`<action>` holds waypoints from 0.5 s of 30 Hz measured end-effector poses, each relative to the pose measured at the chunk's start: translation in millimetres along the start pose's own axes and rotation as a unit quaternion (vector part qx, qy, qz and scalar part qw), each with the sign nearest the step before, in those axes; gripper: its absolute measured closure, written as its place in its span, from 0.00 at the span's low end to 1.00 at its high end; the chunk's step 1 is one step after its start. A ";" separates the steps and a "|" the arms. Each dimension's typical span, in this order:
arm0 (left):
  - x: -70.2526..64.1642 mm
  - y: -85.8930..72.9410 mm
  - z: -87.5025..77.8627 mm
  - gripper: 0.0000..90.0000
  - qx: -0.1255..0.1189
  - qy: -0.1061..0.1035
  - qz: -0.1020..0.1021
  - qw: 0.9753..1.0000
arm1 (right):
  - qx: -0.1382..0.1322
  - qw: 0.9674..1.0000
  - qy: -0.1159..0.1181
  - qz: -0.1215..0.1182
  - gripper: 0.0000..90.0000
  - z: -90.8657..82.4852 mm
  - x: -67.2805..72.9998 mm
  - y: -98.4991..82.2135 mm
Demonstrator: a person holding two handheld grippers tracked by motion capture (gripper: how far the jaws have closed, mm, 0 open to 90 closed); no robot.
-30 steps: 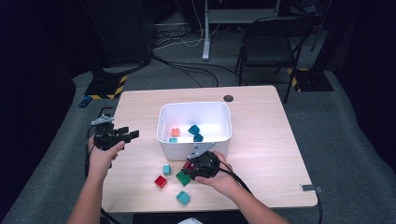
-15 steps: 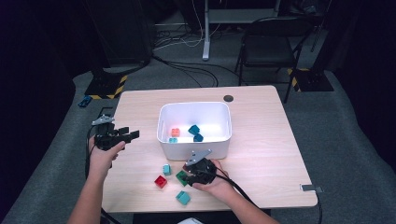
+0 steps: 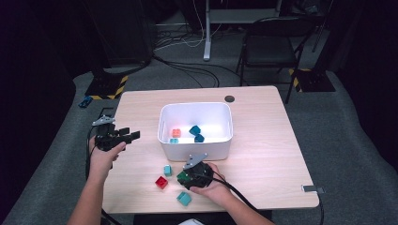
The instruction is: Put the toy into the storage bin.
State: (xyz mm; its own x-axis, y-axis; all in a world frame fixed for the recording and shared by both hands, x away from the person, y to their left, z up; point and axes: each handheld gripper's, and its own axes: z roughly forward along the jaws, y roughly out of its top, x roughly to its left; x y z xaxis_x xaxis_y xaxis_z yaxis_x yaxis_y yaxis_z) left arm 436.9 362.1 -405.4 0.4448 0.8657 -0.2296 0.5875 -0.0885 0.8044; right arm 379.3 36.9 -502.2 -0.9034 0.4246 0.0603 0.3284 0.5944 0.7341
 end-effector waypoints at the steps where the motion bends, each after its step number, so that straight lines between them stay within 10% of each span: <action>1: 0.0 0.0 0.0 0.43 0.000 0.000 0.000 1.000 | 0.002 1.000 -0.001 0.000 0.56 0.7 1.0 0.0; 15: -0.1 0.0 -0.1 0.43 0.000 0.000 0.000 1.000 | 0.015 1.000 -0.016 -0.012 0.56 9.5 3.6 0.2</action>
State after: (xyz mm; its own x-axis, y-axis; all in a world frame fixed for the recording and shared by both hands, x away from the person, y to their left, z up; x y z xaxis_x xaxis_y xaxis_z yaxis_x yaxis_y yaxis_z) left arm 436.8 362.1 -405.3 0.4454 0.8655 -0.2293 0.5867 -0.0887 0.8049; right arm 378.7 45.0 -508.3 -0.9018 0.4317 0.0213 0.3160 0.6250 0.7138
